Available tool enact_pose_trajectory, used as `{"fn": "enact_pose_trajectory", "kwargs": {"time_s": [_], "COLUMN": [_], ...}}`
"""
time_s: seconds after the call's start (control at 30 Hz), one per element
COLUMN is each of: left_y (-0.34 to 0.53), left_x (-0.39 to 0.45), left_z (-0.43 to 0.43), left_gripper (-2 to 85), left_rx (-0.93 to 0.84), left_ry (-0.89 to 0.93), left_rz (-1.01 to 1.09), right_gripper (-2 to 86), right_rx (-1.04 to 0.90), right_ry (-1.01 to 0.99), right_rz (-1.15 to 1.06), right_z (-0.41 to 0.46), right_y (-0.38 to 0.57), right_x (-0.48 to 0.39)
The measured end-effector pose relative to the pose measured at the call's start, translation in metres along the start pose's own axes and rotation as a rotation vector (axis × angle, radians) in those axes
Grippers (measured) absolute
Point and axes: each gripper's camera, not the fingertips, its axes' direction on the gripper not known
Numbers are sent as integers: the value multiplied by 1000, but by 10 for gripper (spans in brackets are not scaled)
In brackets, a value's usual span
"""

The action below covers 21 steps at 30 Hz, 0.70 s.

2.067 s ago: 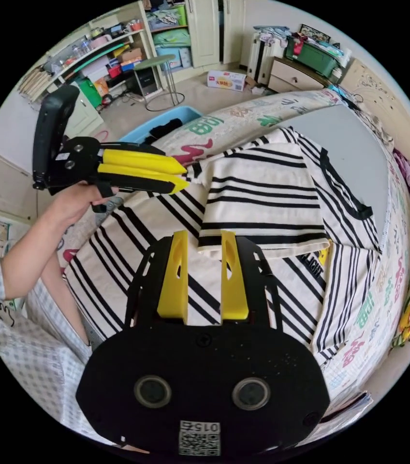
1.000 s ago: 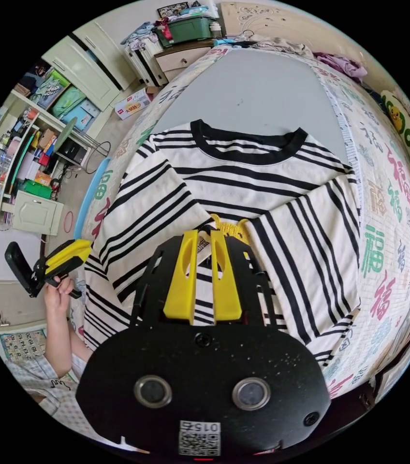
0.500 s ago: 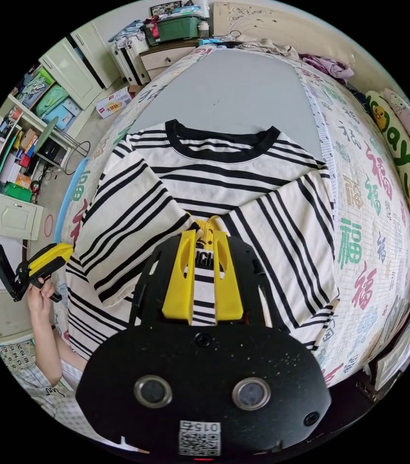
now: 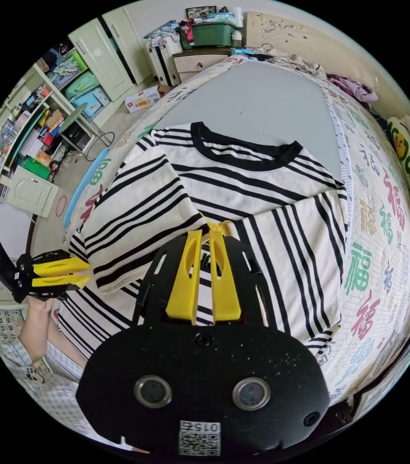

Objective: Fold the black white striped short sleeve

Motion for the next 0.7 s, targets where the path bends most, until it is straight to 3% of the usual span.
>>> {"fn": "enact_pose_trajectory", "kwargs": {"time_s": [0.2, 0.27, 0.47, 0.7], "left_y": [-13, -59, -170, -204], "left_x": [-6, -34, -147, -182], "left_z": [-45, -57, -8, 56], "left_gripper": [34, 65, 93, 121], "left_rx": [83, 57, 14, -136], "left_ry": [-173, -241, 12, -66], "left_rz": [2, -2, -269, -405], "right_gripper": [56, 68, 102, 118], "right_rx": [224, 288, 236, 99], "right_ry": [-187, -161, -105, -27], "right_rz": [103, 167, 312, 291], "right_z": [-21, -22, 29, 115], "right_y": [8, 6, -33, -78], "right_x": [90, 130, 210, 227]}}
